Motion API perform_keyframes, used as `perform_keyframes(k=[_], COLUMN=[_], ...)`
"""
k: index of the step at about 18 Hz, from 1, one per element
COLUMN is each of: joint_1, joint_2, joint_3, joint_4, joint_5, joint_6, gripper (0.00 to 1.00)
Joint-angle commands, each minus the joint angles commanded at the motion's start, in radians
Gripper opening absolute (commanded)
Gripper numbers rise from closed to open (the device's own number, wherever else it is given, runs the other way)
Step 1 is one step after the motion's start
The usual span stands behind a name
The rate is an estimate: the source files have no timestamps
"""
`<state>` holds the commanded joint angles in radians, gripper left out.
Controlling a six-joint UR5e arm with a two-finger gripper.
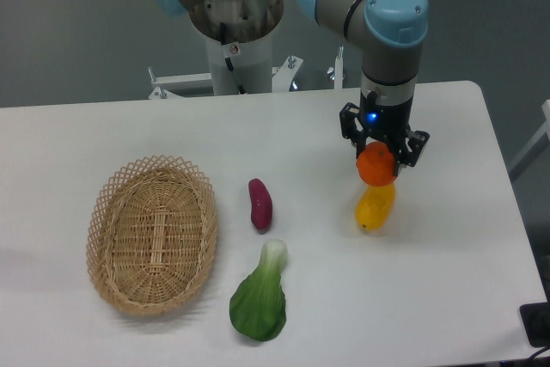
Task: Place the orange on the table
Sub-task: 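Carry the held orange down and toward the bok choy with the gripper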
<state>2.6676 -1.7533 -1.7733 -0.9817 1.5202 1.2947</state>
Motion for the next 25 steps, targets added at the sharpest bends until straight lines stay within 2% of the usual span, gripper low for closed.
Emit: perform_keyframes(k=[7,10,15,19,20,23,25], joint_1=[-0.005,-0.011,-0.043,-0.049,-0.049,-0.093,-0.115], joint_2=[-0.005,-0.018,-0.1,-0.161,-0.179,-0.245,-0.271], joint_3=[-0.006,-0.008,0.012,0.017,0.018,0.043,0.073], joint_4=[0.003,0.034,0.103,0.109,0.126,0.213,0.215], joint_5=[0.0,0.0,0.003,-0.002,-0.003,-0.005,-0.003], joint_6=[-0.012,-0.063,-0.117,-0.117,-0.13,-0.283,-0.363], gripper=[0.68,0.68,0.68,0.68,0.68,0.68,0.68])
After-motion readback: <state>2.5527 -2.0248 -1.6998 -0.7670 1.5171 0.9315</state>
